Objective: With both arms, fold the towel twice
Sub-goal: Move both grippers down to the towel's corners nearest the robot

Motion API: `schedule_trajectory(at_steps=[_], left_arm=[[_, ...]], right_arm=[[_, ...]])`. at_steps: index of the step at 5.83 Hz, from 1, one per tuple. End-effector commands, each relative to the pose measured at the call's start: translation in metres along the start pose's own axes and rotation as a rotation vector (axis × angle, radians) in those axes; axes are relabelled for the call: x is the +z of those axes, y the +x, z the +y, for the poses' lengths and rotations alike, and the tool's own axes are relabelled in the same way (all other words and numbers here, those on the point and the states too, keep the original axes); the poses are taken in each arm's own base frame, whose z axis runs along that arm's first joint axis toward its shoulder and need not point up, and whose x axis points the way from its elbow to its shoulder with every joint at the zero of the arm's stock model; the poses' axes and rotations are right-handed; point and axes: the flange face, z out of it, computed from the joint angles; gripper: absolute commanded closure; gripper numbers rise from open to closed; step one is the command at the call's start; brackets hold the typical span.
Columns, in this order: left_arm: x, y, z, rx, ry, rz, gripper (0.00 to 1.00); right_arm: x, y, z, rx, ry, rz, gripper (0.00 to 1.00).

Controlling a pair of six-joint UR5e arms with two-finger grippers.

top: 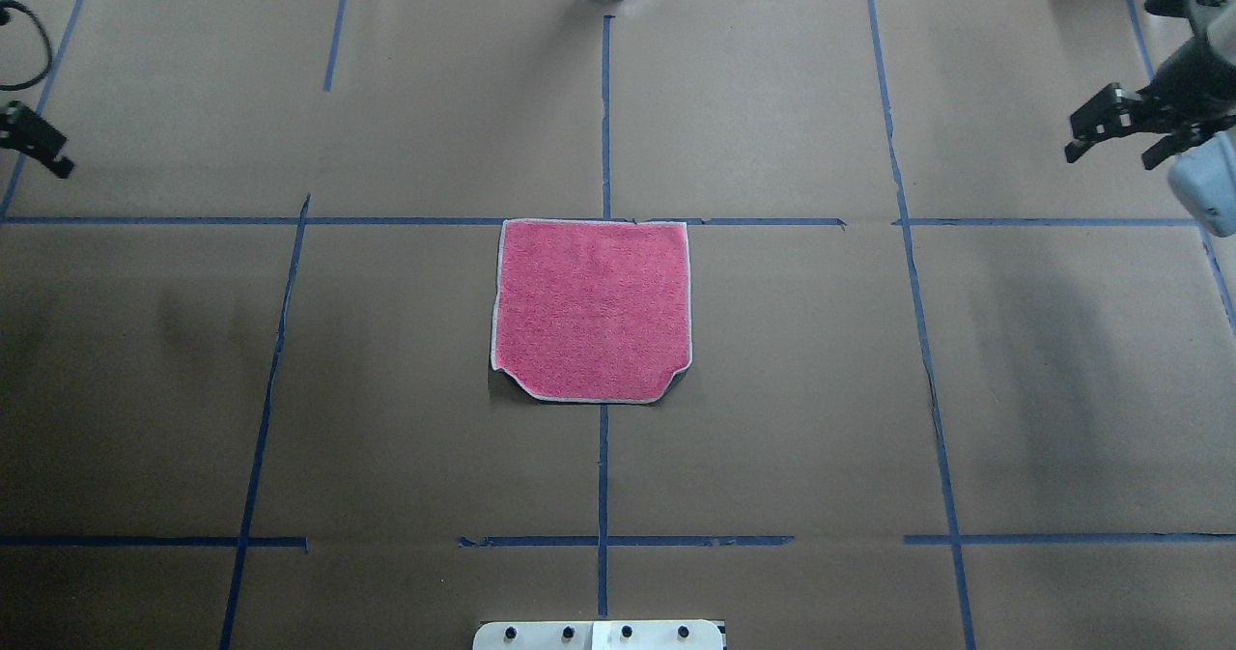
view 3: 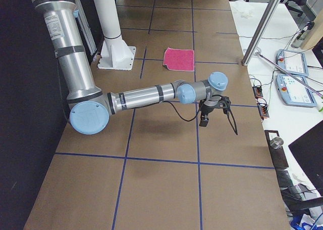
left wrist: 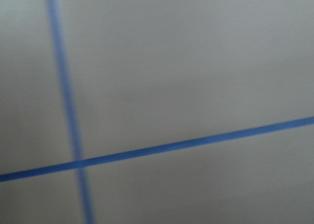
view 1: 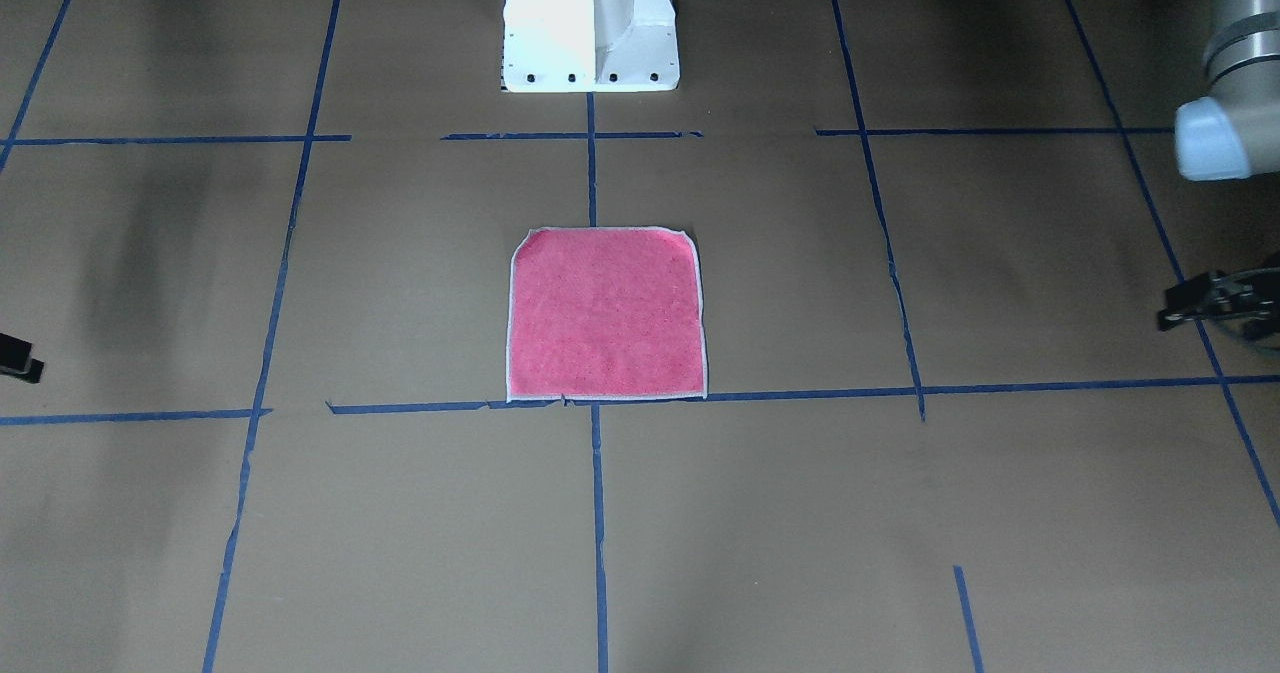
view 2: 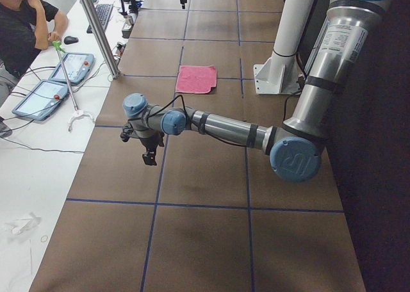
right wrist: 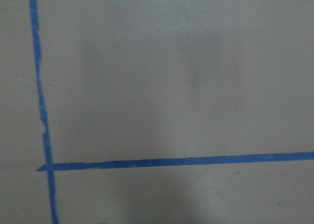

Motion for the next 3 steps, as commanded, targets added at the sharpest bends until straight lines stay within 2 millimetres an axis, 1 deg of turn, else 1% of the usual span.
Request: schedule_trajectory(at_steps=[1,2,3], left_arm=[[0.029,0.175,-0.026,-0.109,-0.032,0.052,0.0],[0.024,0.235,-0.025,-0.187,-0.021,0.088,0.0],[0.026,0.294,-0.001,-0.257,-0.011,0.099,0.0]], right_arm=[[0.019,-0.128,0.04,0.068,0.009,-0.011,0.0],[0.027,-0.193,0.073,0.13,0.022,-0.024,0.0],[0.031,-0.239,0.108,0.174,0.052,-0.032,0.0]])
